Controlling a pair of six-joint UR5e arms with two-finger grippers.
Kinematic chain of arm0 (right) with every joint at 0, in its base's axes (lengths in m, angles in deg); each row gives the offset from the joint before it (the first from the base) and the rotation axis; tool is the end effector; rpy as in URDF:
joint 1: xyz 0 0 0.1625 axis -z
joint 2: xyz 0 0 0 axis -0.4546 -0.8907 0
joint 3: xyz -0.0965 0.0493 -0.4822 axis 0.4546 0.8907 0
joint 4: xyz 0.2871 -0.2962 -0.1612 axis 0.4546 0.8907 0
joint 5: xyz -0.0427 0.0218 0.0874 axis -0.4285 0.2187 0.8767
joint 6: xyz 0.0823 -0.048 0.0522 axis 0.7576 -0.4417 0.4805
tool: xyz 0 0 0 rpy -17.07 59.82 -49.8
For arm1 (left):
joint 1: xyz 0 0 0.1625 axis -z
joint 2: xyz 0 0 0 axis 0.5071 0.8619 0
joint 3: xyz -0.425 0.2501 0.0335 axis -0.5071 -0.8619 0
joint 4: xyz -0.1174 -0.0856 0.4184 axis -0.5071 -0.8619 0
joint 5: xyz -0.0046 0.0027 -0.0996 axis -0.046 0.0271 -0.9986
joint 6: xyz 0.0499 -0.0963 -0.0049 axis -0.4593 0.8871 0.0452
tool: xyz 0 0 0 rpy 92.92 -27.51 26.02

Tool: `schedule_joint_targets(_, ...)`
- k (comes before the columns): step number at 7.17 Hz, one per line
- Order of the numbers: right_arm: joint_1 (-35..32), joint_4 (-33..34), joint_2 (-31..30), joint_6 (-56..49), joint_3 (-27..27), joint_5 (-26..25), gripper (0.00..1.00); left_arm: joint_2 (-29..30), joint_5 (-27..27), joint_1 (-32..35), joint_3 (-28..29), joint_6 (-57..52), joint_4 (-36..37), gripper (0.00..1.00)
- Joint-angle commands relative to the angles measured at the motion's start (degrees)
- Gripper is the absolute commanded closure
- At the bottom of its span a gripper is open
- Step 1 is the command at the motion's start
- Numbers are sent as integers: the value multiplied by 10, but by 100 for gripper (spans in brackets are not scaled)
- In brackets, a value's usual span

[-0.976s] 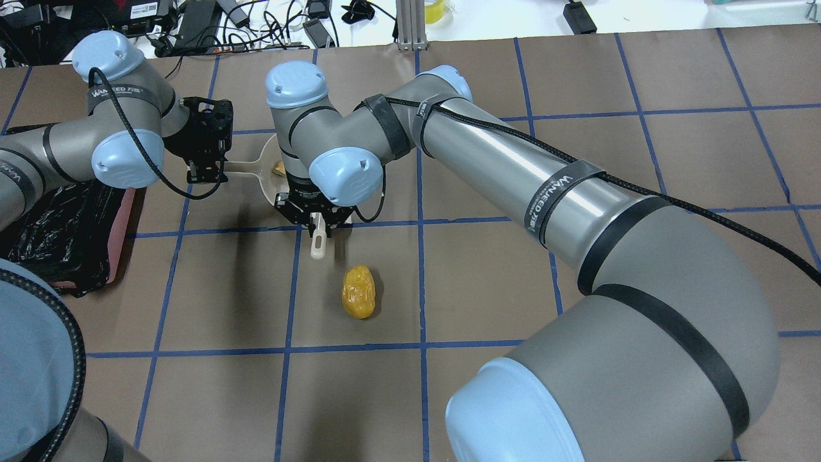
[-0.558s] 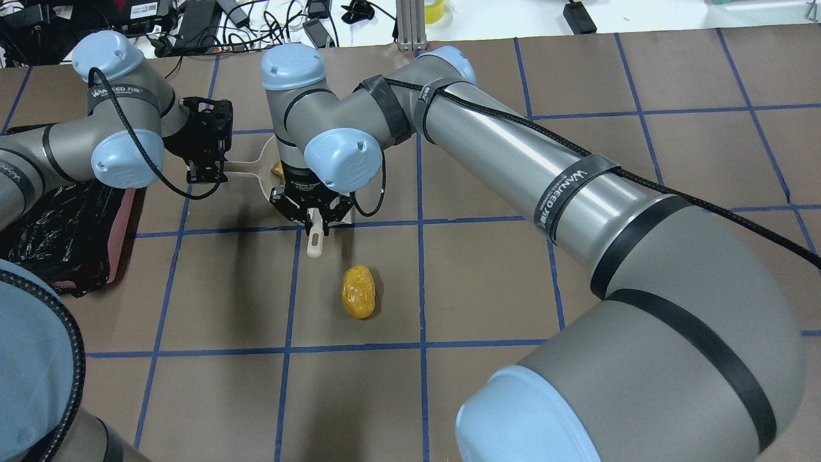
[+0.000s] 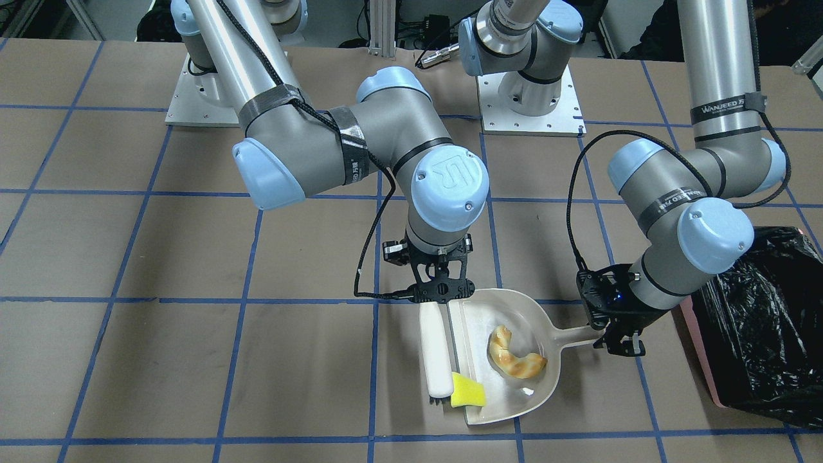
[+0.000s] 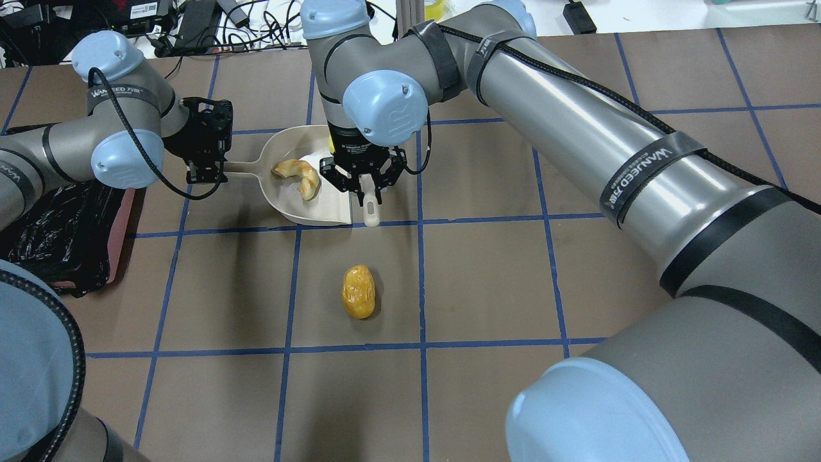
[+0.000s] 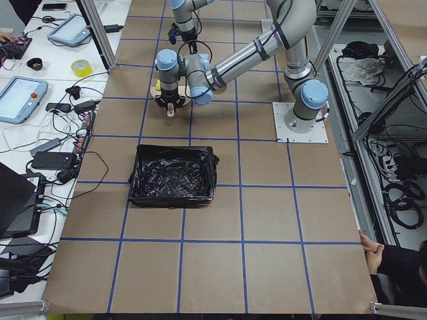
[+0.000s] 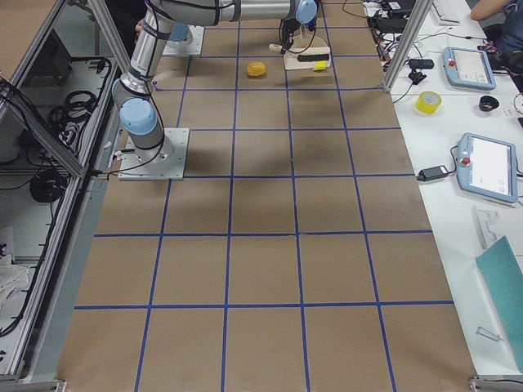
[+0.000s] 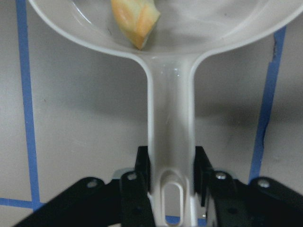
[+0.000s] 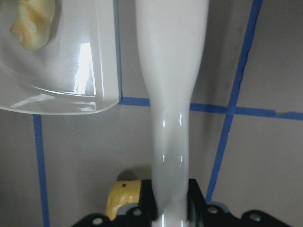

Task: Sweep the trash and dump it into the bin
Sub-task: 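Sweep the croissant and yellow sponge into the dustpan with the right gripper's brush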

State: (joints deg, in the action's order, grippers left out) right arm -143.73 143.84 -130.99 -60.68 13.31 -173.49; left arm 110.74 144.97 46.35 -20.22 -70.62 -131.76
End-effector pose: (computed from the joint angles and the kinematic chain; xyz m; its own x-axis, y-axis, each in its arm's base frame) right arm 0.4766 -0.6357 0.3388 -0.9897 -0.1433 -0.0032 -0.1411 0.9706 0.1948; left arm 0.0170 -0.6813 0.2804 -0.0587 0.9950 -0.0811 0.9977 0.0558 -0.0374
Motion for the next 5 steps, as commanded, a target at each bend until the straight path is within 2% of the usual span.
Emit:
schedule_joint_targets(1,8,53,48,-57,8,-31,88,0,3,1,0,1,0,95)
schedule_joint_targets(4,-2,75,84,-28,26,-16,88,1,3,1,0,0,0,95)
schedule_joint_targets(5,-10,82,84,-25,24,27,88,1,2,1,0,0,0,95)
